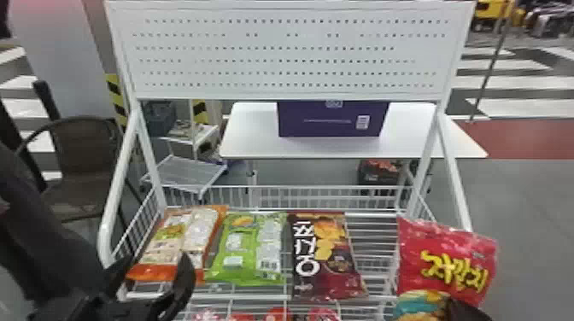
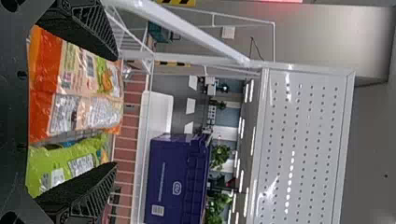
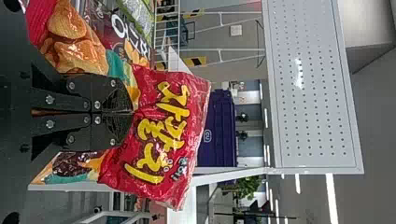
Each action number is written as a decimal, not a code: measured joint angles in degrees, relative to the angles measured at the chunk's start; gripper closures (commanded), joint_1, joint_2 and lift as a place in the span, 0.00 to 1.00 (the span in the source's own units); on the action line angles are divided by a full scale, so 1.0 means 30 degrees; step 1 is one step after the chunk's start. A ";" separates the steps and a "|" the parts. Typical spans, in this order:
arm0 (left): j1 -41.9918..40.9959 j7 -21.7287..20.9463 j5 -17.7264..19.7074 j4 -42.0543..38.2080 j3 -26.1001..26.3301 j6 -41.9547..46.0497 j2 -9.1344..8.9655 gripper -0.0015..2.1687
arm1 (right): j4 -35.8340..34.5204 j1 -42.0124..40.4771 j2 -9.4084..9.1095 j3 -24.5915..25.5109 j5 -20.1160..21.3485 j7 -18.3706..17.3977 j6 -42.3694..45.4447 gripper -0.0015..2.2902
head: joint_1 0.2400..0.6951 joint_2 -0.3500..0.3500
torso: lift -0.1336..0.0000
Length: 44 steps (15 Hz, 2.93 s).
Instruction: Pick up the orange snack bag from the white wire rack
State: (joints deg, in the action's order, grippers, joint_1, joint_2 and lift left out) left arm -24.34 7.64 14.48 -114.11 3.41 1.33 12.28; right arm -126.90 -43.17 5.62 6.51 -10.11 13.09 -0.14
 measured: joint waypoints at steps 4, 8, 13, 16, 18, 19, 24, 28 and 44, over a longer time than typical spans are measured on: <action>0.3445 0.0302 -0.0237 0.3061 0.1466 -0.0892 -0.0065 0.04 | 0.0135 0.0015 0.0000 -0.0023 0.0000 -0.0001 0.0000 0.97 | 0.57 0.50 | 1.00; 0.6324 0.0253 -0.0028 0.6532 0.1847 -0.1580 -0.0051 0.04 | 0.0187 0.0080 -0.0024 -0.0099 -0.0028 0.0208 -0.0087 0.97 | 0.57 0.50 | 1.00; 0.8304 -0.0006 0.0158 0.9977 0.1638 -0.1601 0.0082 0.04 | 0.0247 0.0052 -0.0004 -0.0046 -0.0052 0.0235 -0.0119 0.97 | 0.57 0.50 | 1.00; 0.8561 -0.0084 0.0238 1.0615 0.1571 -0.1601 0.0143 0.18 | 0.0173 -0.0022 -0.0030 -0.0002 -0.0059 0.0247 -0.0118 0.97 | 0.57 0.50 | 1.00; 0.8582 -0.0104 0.0275 1.0690 0.1560 -0.1601 0.0169 0.56 | 0.0123 -0.0062 -0.0064 0.0018 -0.0060 0.0262 -0.0118 0.97 | 0.57 0.50 | 1.00; 0.8569 -0.0018 0.0303 1.0692 0.1553 -0.1601 0.0178 0.76 | 0.0105 -0.0083 -0.0086 0.0025 -0.0060 0.0264 -0.0118 0.97 | 0.57 0.50 | 1.00; 0.8302 0.0147 0.0323 1.0505 0.1472 -0.1595 0.0185 0.95 | 0.0027 -0.0157 -0.0117 0.0126 -0.0062 0.0264 -0.0117 0.97 | 0.57 0.50 | 1.00; 0.7950 0.0201 0.0408 0.9696 0.1398 -0.1446 0.0185 0.95 | 0.0024 -0.0113 -0.0093 0.0146 -0.0094 0.0246 -0.0117 0.97 | 0.57 0.50 | 1.00; -0.3092 -0.0255 0.1171 -0.1656 -0.1727 0.1004 0.0752 0.95 | 0.0184 0.0171 -0.0262 0.0085 -0.0125 0.0322 -0.0350 0.97 | 0.57 0.50 | 1.00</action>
State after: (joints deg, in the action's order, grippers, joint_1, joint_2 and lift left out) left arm -33.62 6.88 17.99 -119.08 -1.77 4.34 14.53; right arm -126.34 -42.66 4.84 6.76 -10.48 14.06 -1.19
